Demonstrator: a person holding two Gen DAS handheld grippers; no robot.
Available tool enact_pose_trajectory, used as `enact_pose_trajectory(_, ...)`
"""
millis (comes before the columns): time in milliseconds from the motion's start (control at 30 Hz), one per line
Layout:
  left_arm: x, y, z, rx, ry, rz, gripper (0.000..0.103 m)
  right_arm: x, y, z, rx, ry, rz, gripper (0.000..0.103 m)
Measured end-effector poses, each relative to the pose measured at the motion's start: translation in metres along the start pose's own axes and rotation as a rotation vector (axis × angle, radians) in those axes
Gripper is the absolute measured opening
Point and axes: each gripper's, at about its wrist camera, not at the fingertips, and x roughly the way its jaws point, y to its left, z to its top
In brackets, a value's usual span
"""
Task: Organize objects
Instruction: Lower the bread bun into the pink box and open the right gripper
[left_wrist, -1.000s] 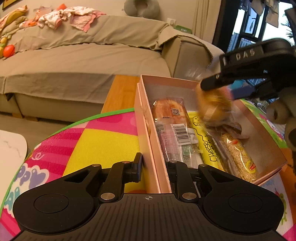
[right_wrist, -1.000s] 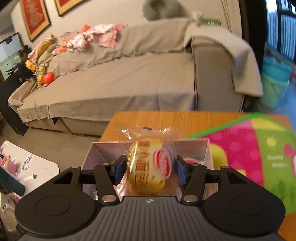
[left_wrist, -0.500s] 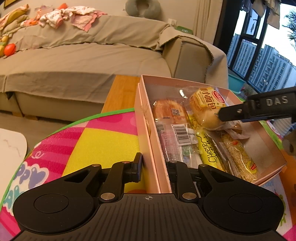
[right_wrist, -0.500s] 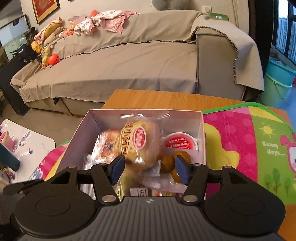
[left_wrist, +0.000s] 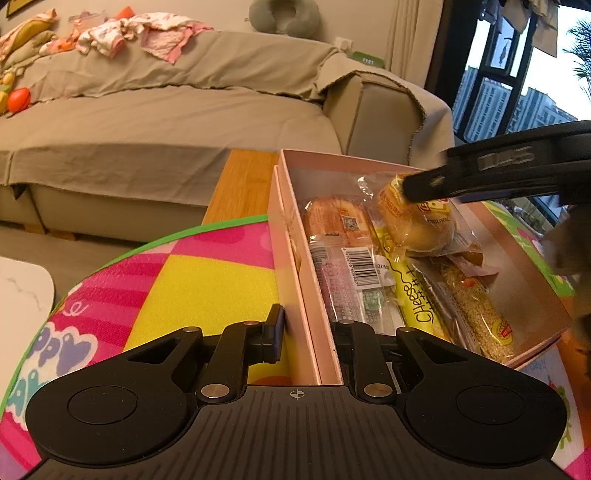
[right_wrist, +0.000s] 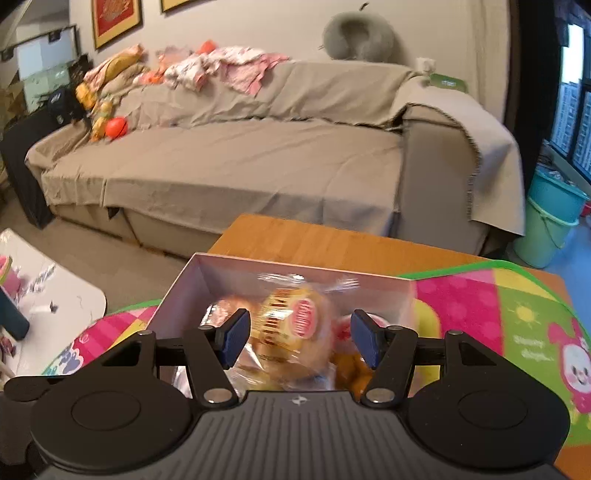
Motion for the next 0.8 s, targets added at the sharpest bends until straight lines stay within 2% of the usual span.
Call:
enact_pose_trajectory(100,0.0,0.0,0.0,0.0,0.0,-0.002,0.02,0.021,0.006,0.001,0.009,0.057,-0.002,0.054)
enact_pose_trajectory(233,0.0,0.0,0.0,-0.001,-0.001,-0.003,0.021,0.022,-0.007,0.005,0.144,0.085,0.103,0.053)
enact_pose_trajectory(300,0.0,0.0,0.0,-0.004,-0.002,-0.005,0.021,0.022,-0.024,0.006,0.218,0.107,0.149,0.046)
enact_pose_trajectory(333,0.0,0.0,0.0,-0.005,-0.002,-0.006,0.021,0.024,-0.031,0.006,0.244,0.116,0.151,0.044)
enact_pose_trajectory(400,0.0,0.001,0.0,-0.004,-0.002,-0.006,0.021,0.026,-0.043,0.003,0.262,0.11,0.11,0.046)
enact_pose_trajectory(467,0.001,0.001,0.0,-0.004,-0.001,-0.005,0.021,0.025,-0.046,0.001,0.276,0.102,0.119,0.046)
enact_pose_trajectory(700,0.001,0.0,0.0,0.001,0.003,-0.002,0.021,0.015,-0.031,-0.006,0.196,0.079,0.093,0.046)
enact_pose_trajectory(800,0.001,0.001,0.001,0.001,0.004,-0.002,0.021,-0.003,-0.03,-0.01,0.124,0.029,0.036,0.047)
